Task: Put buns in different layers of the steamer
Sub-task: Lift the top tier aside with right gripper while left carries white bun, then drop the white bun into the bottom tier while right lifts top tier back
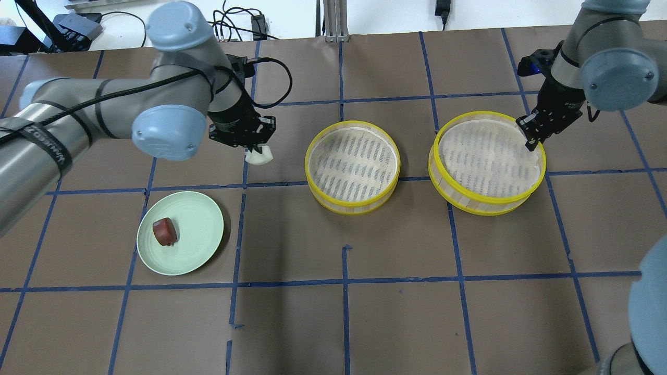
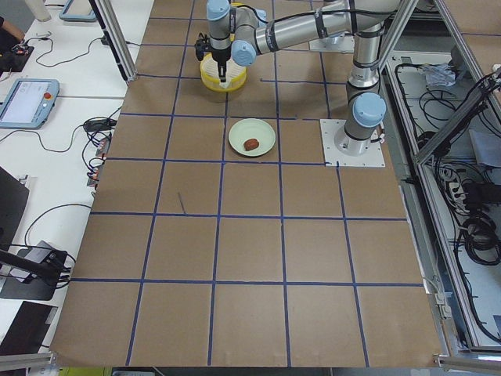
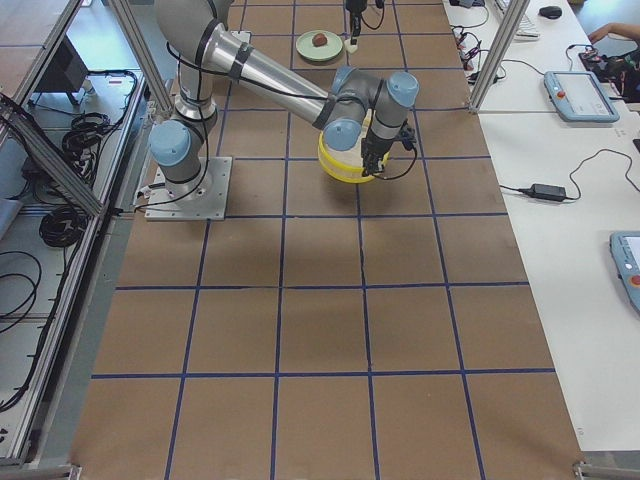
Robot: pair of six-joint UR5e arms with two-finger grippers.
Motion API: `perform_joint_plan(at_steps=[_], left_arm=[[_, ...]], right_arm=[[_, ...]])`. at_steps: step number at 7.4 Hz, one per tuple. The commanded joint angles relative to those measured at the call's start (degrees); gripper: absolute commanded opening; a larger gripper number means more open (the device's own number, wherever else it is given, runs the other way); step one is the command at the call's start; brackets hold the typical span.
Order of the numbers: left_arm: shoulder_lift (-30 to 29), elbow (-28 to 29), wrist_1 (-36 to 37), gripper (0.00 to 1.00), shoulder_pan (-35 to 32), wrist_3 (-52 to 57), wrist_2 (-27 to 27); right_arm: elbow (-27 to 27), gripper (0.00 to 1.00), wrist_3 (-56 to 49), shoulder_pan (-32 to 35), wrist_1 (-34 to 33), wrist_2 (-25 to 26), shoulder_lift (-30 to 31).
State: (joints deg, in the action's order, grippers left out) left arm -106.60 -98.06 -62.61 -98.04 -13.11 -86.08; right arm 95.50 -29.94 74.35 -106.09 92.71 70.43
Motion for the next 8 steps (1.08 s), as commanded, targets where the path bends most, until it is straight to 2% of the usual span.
perform_joint_plan(at_steps=[1, 2, 3, 4, 5, 6, 7, 8], left_arm=[[-5.62, 0.24, 8.45, 0.10, -7.84, -11.64, 0.29], [-6.68, 0.24, 8.65, 0.50, -8.74, -14.54, 0.29], [-6.69, 0.24, 8.74, 0.96, -9.01, -17.01, 0.29], [-6.43, 0.24, 8.82, 1.00, -9.01, -16.69, 0.21], [-4.78, 0.24, 8.56, 1.00, -8.93, -15.64, -0.40], [-2.93, -0.81, 7.86, 1.00, -7.97, -8.23, -1.98], [-0.74, -1.60, 4.20, 1.00, -4.74, 0.19, -7.82], [1.55, -2.13, -0.62, 1.00, -0.27, 8.37, -9.36]], right_arm=[[0.56, 0.04, 0.06, -0.08, -0.17, -0.08, 0.23], [0.56, 0.04, 0.15, -0.08, -0.17, -0.16, 0.14], [0.56, 0.04, 0.24, -0.08, -0.17, -0.34, 0.06], [0.56, 0.04, 0.24, -0.08, -0.17, -0.51, 0.06], [0.56, 0.04, 0.24, -0.08, -0.17, -0.52, -0.03], [0.48, 0.04, 0.50, 0.00, -0.17, -0.26, 0.23], [0.39, 0.04, 2.68, 0.44, -0.34, -0.51, 0.58], [0.04, 0.04, 9.22, 1.57, 0.26, -0.69, 0.93]])
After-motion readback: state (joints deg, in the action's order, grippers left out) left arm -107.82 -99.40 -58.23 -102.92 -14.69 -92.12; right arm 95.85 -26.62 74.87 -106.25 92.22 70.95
